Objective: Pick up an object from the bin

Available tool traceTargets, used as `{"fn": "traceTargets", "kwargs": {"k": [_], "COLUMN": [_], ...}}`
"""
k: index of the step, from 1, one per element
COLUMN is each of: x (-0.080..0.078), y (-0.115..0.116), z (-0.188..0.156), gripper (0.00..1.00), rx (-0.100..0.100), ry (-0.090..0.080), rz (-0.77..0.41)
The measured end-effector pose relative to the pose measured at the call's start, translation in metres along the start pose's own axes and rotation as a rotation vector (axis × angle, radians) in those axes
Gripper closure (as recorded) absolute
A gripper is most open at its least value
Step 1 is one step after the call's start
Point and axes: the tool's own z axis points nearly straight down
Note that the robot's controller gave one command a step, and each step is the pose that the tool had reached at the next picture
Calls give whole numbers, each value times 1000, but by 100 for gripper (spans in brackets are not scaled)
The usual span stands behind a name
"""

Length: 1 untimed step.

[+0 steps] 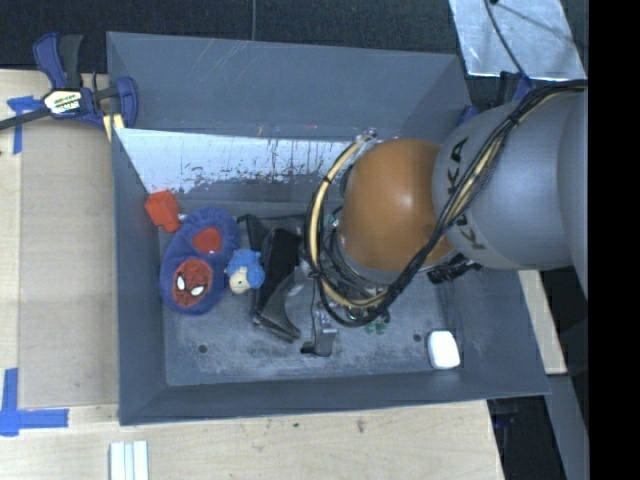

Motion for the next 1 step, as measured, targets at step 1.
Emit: {"fn": "traceTargets", "kwargs": {"k": [1], "x": [-46], "y": [32], "z": [52], "gripper": [0], "rx": [0], "ry": [-27], "rz": [-435]}}
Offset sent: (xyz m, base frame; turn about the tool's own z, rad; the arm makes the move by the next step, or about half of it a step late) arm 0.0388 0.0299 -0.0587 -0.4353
